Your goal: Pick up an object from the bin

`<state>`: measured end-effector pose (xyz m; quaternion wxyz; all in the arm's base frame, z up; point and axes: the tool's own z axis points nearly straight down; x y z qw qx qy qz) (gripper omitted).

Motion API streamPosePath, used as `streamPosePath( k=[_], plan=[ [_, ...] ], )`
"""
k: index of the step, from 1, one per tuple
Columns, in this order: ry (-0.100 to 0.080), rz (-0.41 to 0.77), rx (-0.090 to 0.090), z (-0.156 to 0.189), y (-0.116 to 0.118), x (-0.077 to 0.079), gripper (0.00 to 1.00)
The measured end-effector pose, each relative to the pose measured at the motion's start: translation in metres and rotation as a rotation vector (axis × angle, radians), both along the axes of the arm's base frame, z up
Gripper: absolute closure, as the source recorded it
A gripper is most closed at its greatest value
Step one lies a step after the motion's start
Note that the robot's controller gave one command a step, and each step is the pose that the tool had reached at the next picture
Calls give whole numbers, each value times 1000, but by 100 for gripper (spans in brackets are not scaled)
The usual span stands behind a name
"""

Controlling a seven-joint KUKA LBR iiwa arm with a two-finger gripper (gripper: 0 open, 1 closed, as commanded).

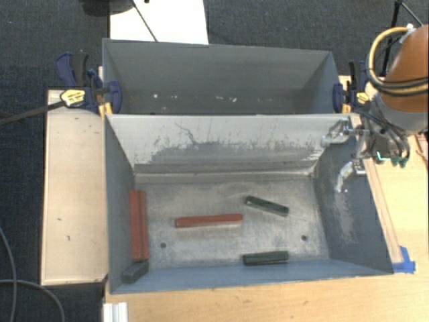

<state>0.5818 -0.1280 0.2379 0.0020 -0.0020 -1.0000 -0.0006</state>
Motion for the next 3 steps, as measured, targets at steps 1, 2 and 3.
streamPosePath(
  k=[1,2,3],
  plan=[
    [-8,3,-2,5,0,2,0],
    [-11,0,-3,3,2,2,0],
    [-1,53,3,-39,28,-11,0]
  ],
)
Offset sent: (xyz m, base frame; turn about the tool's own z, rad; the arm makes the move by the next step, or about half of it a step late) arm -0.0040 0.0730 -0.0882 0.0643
